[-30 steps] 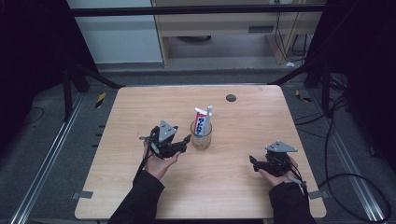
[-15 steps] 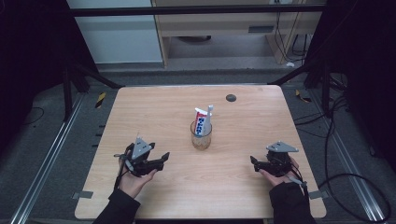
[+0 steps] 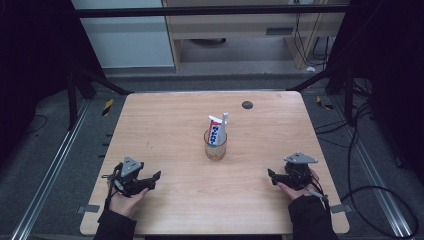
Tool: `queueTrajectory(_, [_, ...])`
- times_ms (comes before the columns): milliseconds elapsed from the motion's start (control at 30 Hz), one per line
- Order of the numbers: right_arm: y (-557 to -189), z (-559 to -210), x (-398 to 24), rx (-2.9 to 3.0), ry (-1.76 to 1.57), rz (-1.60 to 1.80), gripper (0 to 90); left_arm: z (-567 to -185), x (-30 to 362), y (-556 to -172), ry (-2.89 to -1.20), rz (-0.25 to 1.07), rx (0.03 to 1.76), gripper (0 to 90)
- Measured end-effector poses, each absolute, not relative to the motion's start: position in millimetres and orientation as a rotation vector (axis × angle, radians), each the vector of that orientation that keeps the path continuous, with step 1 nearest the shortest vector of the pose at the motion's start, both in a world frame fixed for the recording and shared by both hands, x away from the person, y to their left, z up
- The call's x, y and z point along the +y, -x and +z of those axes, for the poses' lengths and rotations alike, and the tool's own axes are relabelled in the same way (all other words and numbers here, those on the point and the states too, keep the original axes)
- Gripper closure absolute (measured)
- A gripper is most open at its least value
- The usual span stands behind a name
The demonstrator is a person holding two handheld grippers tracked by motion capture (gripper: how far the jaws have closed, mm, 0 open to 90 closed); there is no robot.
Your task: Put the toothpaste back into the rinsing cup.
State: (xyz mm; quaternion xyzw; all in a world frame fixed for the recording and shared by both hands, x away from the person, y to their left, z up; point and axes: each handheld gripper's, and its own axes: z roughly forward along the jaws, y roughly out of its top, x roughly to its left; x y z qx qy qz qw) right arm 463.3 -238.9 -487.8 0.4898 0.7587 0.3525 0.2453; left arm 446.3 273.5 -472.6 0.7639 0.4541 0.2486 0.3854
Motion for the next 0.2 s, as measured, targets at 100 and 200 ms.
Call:
queueTrajectory(100, [-463,-488,-240,2.063,-1.341,0.963,16.2,-476,283,-448,-1.946,0.65,1.186,23.9])
queueTrajectory(200, [-464,-488,-240,2.061,-1.344,0.956,15.7,-479,289,-449,-1.954,0.67,1.208,23.8])
